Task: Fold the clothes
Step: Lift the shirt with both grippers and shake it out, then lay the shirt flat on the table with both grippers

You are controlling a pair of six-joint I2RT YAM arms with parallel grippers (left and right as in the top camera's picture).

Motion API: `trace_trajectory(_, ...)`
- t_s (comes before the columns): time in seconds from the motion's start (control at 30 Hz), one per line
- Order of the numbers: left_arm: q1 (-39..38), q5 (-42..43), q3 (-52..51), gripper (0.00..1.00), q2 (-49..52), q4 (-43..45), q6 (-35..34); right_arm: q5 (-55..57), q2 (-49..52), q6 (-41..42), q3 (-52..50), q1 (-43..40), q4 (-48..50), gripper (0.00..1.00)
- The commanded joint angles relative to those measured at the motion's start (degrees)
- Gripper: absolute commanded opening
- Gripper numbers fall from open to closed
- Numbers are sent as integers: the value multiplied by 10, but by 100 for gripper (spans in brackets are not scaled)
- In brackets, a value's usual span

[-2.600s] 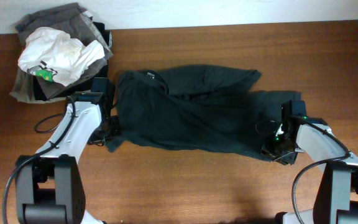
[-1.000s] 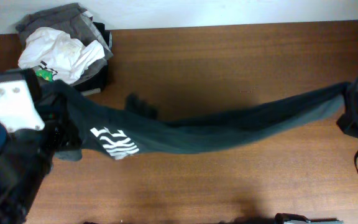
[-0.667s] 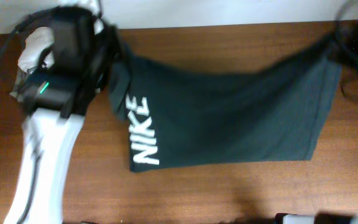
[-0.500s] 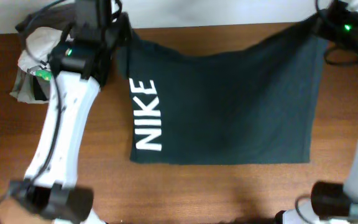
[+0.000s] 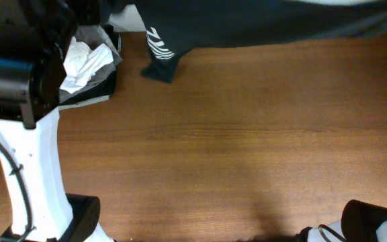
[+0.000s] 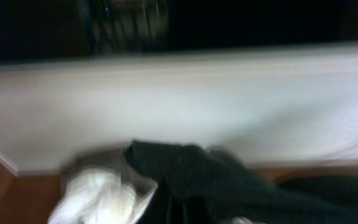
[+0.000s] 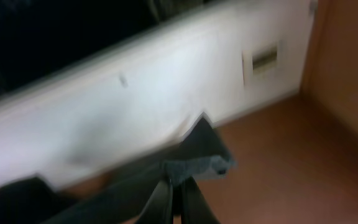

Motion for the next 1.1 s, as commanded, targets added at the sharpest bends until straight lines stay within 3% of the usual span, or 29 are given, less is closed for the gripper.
trace_trajectory(0.0,2,57,-37,3,76,-92,-24,7,47,-6,-39,-5,-74,4)
trace_trajectory(0.13,1,112,-67,1,143,-184,-50,30,59,-5,-116,-5,-139,4)
trace_trajectory(0.27,-3,129,-94,1,209,-280,-70,40,57,-5,-220,-5,-140,4)
trace_trajectory(0.43,-9,124,-151,1,205,-280,-81,61,54,1,-304,-5,-138,4)
trace_trajectory(0.6,-25,124,-267,1,126,-280,-81,108,4,12,-375,-7,-140,4)
trace_trajectory(0.83,-45,125,-488,1,-41,-257,-117,95,-126,11,-563,-72,-73,4)
trace_trajectory(1.07,-139,127,-628,1,-142,-257,-183,65,-172,11,-683,-156,-35,4)
